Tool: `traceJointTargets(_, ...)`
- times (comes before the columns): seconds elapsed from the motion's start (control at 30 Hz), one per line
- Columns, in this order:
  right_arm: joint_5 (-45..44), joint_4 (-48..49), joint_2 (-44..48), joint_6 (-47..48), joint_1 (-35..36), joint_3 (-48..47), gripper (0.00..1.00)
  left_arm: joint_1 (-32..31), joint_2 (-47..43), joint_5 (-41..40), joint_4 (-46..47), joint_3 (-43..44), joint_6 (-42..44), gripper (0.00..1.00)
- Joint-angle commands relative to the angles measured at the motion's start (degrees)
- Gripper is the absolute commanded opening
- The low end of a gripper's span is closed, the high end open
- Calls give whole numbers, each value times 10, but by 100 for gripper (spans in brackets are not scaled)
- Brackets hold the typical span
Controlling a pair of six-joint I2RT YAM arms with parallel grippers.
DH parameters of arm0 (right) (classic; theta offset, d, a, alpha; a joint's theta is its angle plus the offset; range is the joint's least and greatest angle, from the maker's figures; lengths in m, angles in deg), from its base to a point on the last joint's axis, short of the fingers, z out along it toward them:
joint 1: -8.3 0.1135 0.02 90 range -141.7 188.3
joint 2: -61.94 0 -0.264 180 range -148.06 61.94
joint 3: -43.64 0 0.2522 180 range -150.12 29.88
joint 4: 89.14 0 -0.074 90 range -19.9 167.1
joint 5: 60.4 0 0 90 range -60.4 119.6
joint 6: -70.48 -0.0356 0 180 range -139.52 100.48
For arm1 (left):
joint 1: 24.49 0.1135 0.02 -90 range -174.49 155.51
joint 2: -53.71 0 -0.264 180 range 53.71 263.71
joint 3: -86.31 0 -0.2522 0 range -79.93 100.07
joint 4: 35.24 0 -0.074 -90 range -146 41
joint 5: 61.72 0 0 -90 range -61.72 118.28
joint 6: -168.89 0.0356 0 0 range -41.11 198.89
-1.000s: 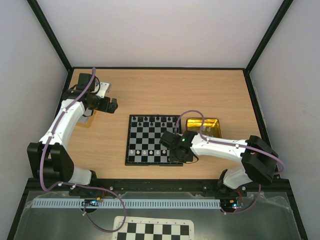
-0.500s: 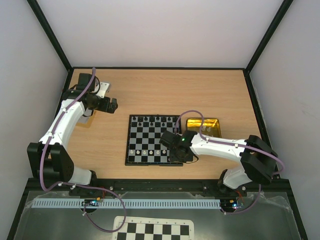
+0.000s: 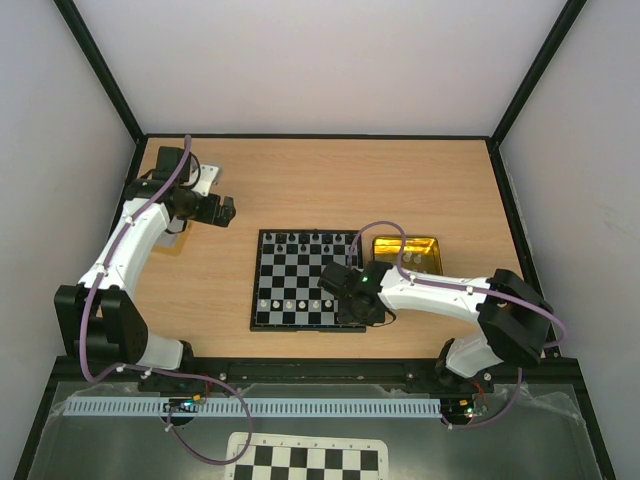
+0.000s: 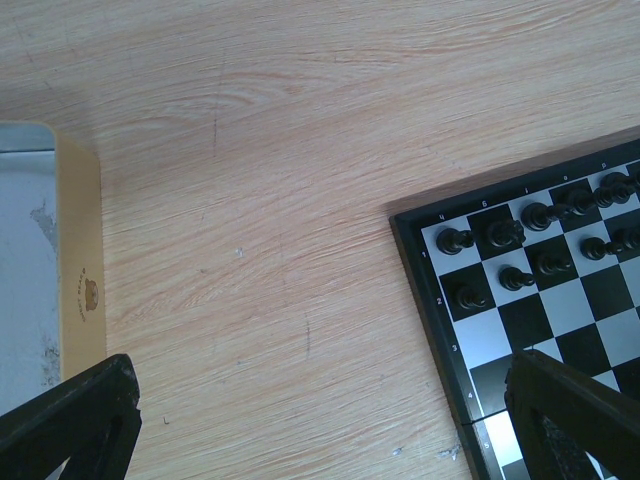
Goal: Set up the chess pieces on the board
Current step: Place the chess piece on the chessboard.
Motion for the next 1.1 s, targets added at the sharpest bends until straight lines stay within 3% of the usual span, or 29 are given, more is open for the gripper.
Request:
traceJointTargets(0.0, -14, 0, -9, 3, -3, -12, 14, 3, -10, -3, 0, -6, -3, 99)
traceJointTargets(0.77, -17, 2, -14, 9, -15, -18, 14, 3, -7, -2, 0, -5, -5, 99)
traceJointTargets(1.07, -21, -7, -10, 16, -15, -30, 20, 3, -6, -2, -2, -1, -4, 99)
